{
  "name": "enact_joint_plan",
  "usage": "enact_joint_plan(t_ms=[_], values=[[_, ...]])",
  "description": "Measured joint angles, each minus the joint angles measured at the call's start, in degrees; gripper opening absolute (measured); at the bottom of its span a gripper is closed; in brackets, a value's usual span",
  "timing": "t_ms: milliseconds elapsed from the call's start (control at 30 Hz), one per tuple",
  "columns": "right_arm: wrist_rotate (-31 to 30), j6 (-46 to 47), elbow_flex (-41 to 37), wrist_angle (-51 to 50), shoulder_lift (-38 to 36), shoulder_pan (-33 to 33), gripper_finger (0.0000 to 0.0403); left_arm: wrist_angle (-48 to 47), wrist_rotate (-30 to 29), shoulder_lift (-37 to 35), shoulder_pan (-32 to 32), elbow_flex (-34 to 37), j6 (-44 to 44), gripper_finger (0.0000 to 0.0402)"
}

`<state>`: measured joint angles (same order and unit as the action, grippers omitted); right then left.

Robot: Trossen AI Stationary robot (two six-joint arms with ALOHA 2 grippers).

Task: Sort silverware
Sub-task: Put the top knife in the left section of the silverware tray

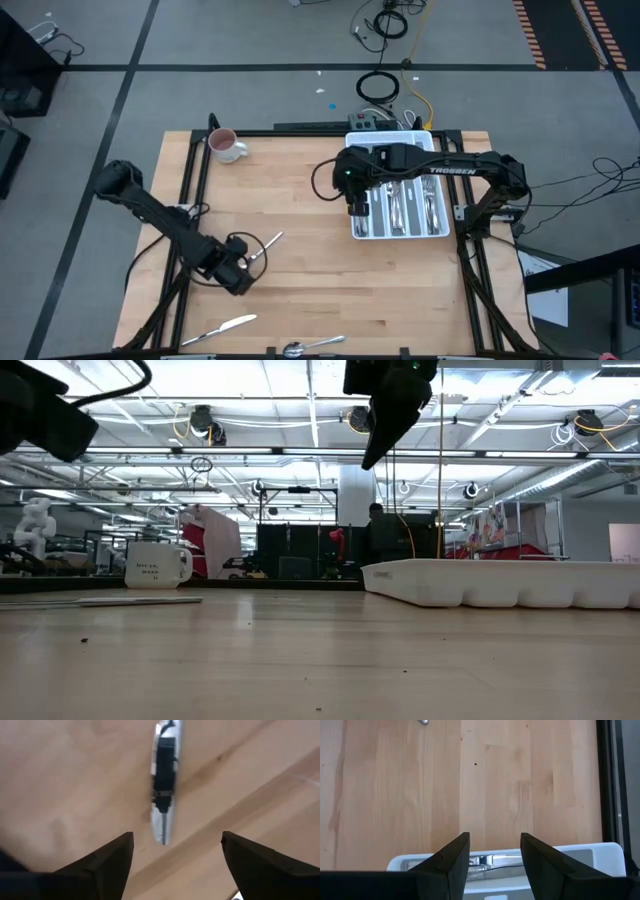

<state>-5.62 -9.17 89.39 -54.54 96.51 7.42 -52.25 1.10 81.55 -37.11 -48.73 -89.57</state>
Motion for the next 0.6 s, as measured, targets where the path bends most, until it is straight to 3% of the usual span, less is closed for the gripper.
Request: enact_joint_plan(t_ms=[467, 600], values=[[-0.01, 0.81, -0.31, -0.11, -0.02, 0.00, 0.0167, 6.93, 4.88, 15.11, 3.76, 0.00, 16.65, 0.0310], [-0.01, 1.14, -0.31, -0.27, -0.02, -0.01, 0.0167, 9.87, 5.44, 15.58, 4.66, 2.45, 19.46, 0.0284]])
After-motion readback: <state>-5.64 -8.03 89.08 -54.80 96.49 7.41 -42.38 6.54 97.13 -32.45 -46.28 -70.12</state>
